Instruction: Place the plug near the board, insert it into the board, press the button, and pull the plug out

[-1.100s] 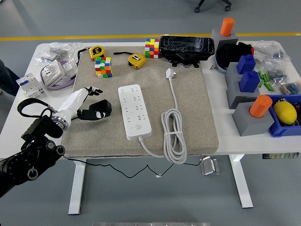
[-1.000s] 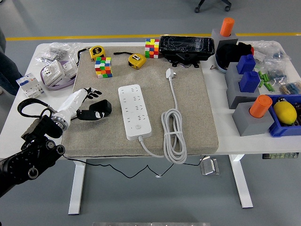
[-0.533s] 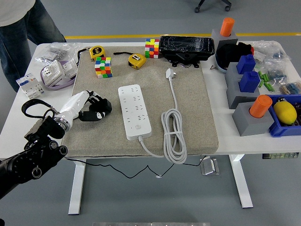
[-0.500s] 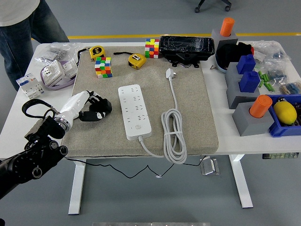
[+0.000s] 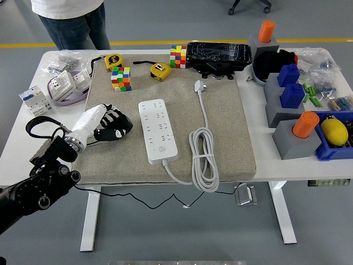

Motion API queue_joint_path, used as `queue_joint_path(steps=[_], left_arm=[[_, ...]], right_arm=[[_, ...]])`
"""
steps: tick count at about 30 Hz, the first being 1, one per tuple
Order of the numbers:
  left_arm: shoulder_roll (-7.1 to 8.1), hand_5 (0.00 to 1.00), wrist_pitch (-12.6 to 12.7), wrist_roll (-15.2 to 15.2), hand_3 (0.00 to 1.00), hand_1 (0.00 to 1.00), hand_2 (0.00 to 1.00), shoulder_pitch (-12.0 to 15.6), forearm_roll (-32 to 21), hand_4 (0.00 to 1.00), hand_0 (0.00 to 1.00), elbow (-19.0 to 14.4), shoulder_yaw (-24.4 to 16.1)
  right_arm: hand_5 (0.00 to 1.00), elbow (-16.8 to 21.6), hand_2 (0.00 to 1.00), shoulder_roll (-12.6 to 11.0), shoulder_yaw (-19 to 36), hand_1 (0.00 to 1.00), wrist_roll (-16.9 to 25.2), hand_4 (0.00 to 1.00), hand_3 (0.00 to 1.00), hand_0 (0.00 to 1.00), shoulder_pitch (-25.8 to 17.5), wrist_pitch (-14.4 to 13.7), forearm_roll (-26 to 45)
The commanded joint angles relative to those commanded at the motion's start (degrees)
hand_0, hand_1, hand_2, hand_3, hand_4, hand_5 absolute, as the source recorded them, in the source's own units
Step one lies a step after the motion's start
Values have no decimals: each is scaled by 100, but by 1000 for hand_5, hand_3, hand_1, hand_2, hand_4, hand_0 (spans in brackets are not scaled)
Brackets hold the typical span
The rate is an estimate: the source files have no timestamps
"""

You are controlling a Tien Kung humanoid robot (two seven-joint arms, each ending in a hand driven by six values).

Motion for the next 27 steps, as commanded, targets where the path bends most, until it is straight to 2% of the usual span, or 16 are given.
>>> queue_joint_path(steps=[8, 13, 19, 27], left_arm=[[65, 2, 44, -434, 523, 371, 380, 40, -155, 677, 379, -421, 13], [55, 2, 34, -699, 520, 369, 380, -37, -184, 672, 390, -563, 197], [-18, 2, 13, -804, 519, 378, 385, -221, -220, 666, 408, -410, 475], [-133, 2, 123, -775, 519, 383, 391, -449, -162, 664, 414, -12, 762]], right_arm=[[480, 1, 624, 6, 12, 625, 0, 929, 548, 599, -2, 0, -4], [481, 3, 625, 6, 0, 625, 2, 929, 549, 599, -3, -2, 2], [481, 3, 625, 0, -18, 625, 2, 929, 549, 599, 4, -1, 7], [480, -2, 625, 1, -22, 625, 1, 929, 549, 599, 7, -1, 23]])
